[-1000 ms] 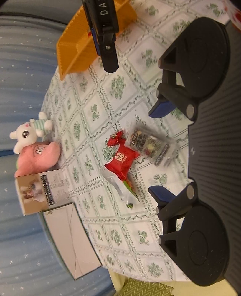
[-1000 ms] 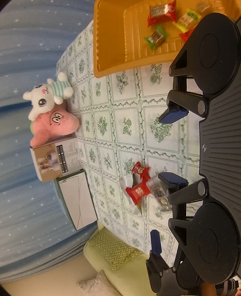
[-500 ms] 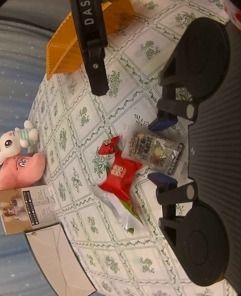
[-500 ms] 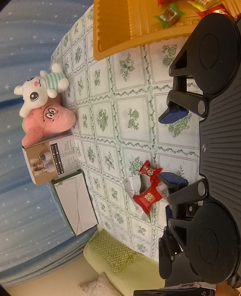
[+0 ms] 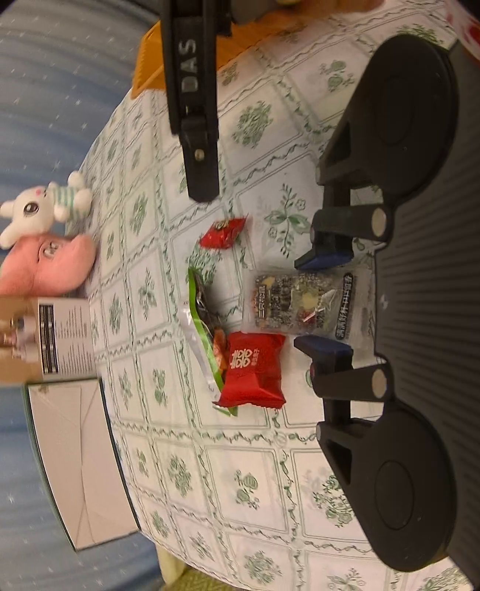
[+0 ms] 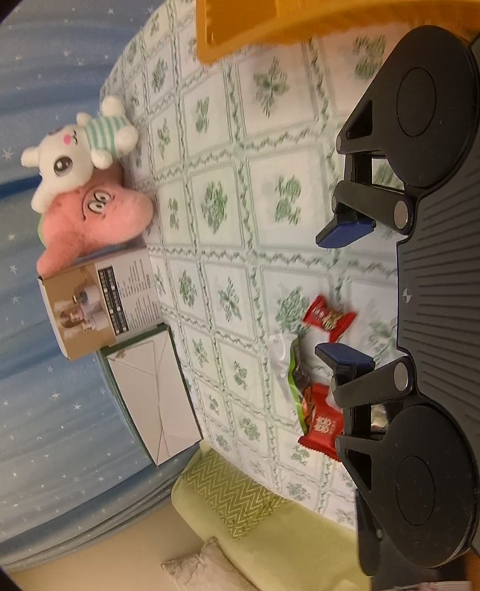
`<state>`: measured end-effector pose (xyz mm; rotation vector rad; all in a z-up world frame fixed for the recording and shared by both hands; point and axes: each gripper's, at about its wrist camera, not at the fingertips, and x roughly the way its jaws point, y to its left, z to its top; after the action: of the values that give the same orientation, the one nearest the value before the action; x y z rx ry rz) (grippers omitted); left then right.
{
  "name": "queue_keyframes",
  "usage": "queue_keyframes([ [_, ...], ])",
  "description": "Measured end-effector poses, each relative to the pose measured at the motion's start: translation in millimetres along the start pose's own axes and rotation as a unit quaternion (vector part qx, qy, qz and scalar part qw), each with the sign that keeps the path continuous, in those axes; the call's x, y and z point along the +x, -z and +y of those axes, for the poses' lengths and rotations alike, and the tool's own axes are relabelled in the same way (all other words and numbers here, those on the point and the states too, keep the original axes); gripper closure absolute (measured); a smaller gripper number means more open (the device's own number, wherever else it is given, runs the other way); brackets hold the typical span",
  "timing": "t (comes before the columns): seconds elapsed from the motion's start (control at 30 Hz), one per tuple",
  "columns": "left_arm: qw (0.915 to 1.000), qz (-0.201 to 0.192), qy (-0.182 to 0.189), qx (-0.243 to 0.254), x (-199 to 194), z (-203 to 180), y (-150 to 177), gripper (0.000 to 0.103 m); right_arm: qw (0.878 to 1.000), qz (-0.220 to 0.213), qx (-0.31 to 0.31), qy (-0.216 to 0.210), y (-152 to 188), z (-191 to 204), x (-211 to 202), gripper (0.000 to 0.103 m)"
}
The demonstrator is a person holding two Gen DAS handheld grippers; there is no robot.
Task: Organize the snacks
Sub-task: 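Grasp the clear snack packet with the left tool, then grasp the small red candy with the right tool while the left tool holds the clear packet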
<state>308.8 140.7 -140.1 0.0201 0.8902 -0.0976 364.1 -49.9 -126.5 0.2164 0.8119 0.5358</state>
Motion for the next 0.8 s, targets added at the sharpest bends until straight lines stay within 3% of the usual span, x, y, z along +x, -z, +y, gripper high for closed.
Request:
queue_keyframes([
  [0.13, 1.0000, -0.003, 0.002, -0.003, -0.1, 0.2, 1.0, 0.068, 1.000, 0.006, -0.007, -0.008, -3.4, 9.2, 19.5, 0.058],
  [0.4, 0.9999, -0.004, 0.008, -0.008, 0.2, 2.6, 1.6, 0.066, 0.999, 0.032, -0.024, 0.017, -2.3, 16.8, 52.3, 0.070],
  [0.53, 0.9999, -0.006, 0.007, -0.009, 0.5, 2.2, 1.5, 0.065, 0.998, 0.032, -0.050, 0.029, -0.1, 22.1, 54.9, 0.079],
  [0.8, 0.9999, -0.011, 0.008, -0.005, 2.5, 1.7, 2.0, 0.065, 0.997, 0.030, -0.064, 0.035, 7.1, 22.9, 42.7, 0.085],
])
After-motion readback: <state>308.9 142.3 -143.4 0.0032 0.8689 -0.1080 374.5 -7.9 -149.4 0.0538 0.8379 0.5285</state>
